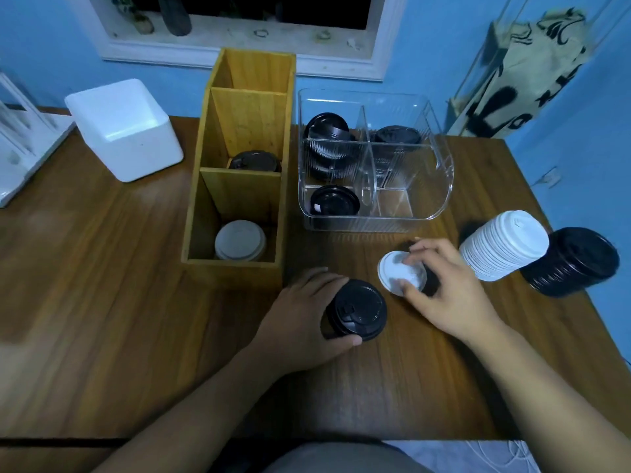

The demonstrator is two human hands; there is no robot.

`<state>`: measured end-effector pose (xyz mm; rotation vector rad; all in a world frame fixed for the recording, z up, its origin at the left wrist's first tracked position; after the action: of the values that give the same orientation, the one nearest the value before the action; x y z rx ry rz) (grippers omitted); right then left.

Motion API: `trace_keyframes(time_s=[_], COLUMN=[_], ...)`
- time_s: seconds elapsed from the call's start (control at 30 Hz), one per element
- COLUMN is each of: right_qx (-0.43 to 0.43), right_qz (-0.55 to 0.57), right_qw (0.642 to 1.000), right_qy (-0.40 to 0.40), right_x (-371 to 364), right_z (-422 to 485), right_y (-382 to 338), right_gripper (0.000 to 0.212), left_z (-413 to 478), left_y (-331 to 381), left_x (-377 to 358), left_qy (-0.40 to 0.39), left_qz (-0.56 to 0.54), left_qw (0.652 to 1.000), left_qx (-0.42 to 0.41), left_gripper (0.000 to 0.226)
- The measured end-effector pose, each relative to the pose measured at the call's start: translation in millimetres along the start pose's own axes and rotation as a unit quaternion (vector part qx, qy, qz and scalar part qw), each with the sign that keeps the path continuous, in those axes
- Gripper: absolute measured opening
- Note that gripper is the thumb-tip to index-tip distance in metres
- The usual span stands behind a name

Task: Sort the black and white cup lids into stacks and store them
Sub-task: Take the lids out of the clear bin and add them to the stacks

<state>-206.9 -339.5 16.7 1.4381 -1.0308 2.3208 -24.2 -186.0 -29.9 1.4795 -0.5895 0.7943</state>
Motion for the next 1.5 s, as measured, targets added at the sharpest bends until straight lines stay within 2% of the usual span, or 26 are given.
trace_keyframes(time_s=[0.13, 0.23, 0.33, 0.47, 0.63, 0.77, 0.87, 1.03, 1.2, 1.37, 1.5], right_qx=[0.048, 0.108, 0.115, 0.092, 0.071, 0.081, 0.108, 0.182, 0.187, 0.178, 0.163], right_qz=[0.006, -0.014, -0.075, -0.206, -0.303, -0.344, -0.352, -0.333, -0.313, -0.292, -0.277], right_qw=[0.995, 0.990, 0.990, 0.963, 0.894, 0.854, 0.852, 0.880, 0.880, 0.906, 0.918], right_qy=[0.092, 0.086, -0.023, -0.150, -0.322, -0.381, -0.373, -0.285, -0.305, -0.249, -0.232], right_x=[26, 26, 6, -24, -59, -67, -66, -52, -52, -45, -51], right_z=[30, 70, 117, 167, 190, 197, 197, 191, 165, 166, 165], right_y=[-36, -62, -83, -104, -108, -107, -109, -112, -106, -108, -109], right_gripper=[0.015, 0.017, 0.027, 0.032, 0.034, 0.063, 0.062, 0.055, 0.052, 0.068, 0.064], left_z=[0, -1, -1, -1, -2, -2, -3, -2, -3, -2, -1], left_y=[1, 1, 2, 2, 4, 4, 4, 2, 2, 2, 2], left_x=[0, 1, 2, 3, 4, 4, 4, 3, 3, 3, 3], left_qy=[0.008, 0.010, 0.012, 0.009, 0.008, 0.007, 0.003, 0.007, 0.007, 0.010, 0.008], left_qz=[0.005, 0.001, -0.001, -0.002, -0.005, -0.012, -0.014, -0.006, -0.008, -0.007, -0.002], left_qw=[1.000, 1.000, 1.000, 1.000, 1.000, 1.000, 1.000, 1.000, 1.000, 1.000, 1.000], left_qx=[-0.005, -0.007, -0.006, -0.006, -0.008, -0.006, -0.005, -0.004, -0.003, -0.001, -0.001], left_gripper=[0.093, 0.092, 0.091, 0.091, 0.089, 0.088, 0.089, 0.090, 0.090, 0.089, 0.090])
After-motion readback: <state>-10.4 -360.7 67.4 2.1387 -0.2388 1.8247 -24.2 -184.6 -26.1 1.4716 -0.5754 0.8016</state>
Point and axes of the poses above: each hand's wrist, its own z-axis towards the middle knuckle, its own x-axis out of the back of the hand, y = z × x, the point moved 5 cm from there along z, towards the middle knuckle, and after that the axes turned 7 degrees about -z, right-handed, at the moved point
